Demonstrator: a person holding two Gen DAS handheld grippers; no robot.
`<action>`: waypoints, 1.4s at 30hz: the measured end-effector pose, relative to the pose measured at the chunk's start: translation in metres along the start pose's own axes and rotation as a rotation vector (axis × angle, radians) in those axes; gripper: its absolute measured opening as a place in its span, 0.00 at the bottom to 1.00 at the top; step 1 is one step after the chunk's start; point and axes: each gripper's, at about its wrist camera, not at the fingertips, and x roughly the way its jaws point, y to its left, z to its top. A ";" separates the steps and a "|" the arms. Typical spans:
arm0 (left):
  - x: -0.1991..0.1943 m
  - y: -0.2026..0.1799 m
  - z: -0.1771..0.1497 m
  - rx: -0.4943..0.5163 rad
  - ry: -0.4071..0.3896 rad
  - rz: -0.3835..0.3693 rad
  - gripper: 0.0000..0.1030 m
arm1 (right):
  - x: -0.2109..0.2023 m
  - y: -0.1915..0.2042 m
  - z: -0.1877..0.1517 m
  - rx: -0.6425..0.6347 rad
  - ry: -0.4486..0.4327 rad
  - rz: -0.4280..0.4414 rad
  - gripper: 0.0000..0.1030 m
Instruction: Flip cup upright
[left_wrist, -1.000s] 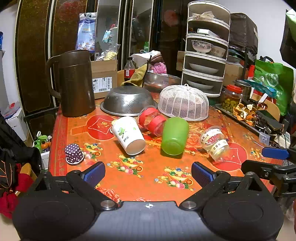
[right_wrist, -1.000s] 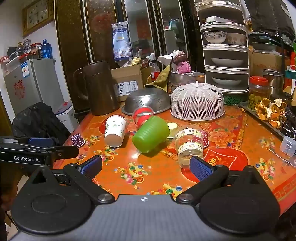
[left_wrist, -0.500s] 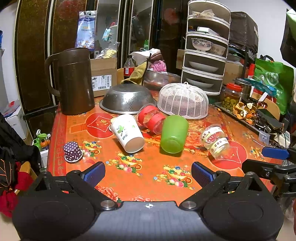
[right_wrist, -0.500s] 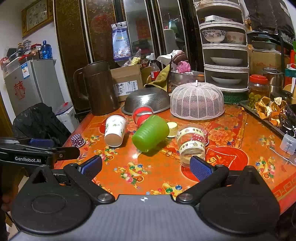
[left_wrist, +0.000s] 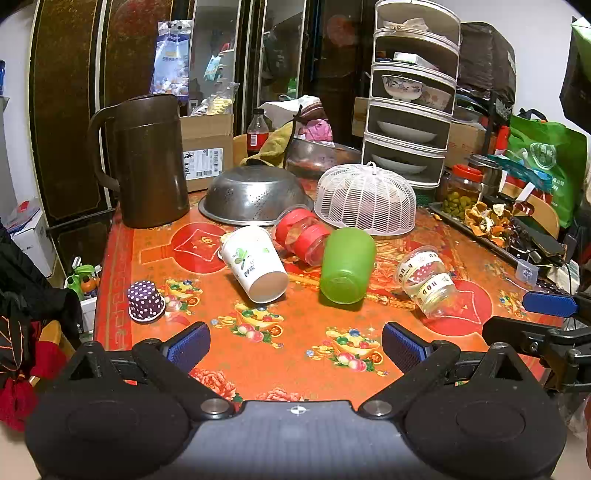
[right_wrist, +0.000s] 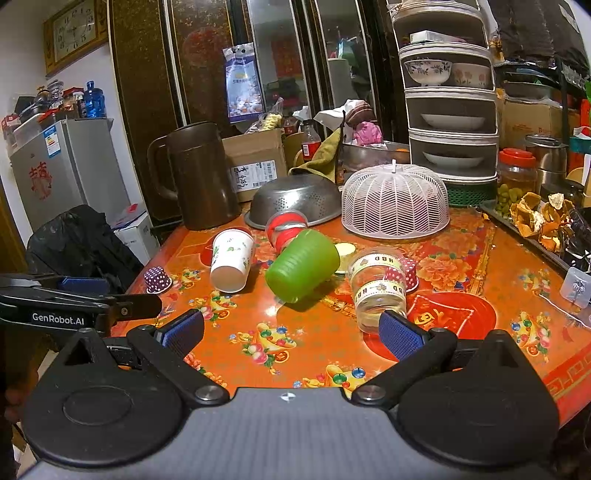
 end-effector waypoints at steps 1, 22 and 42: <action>0.000 0.000 0.000 0.000 0.000 0.000 0.98 | 0.000 0.000 0.000 0.000 0.000 0.001 0.99; 0.000 0.004 0.001 -0.017 0.018 0.008 0.98 | -0.001 -0.002 0.001 0.008 0.005 0.005 0.99; 0.000 0.005 0.002 -0.018 0.020 0.009 0.98 | -0.004 -0.003 0.001 0.012 0.005 0.009 0.99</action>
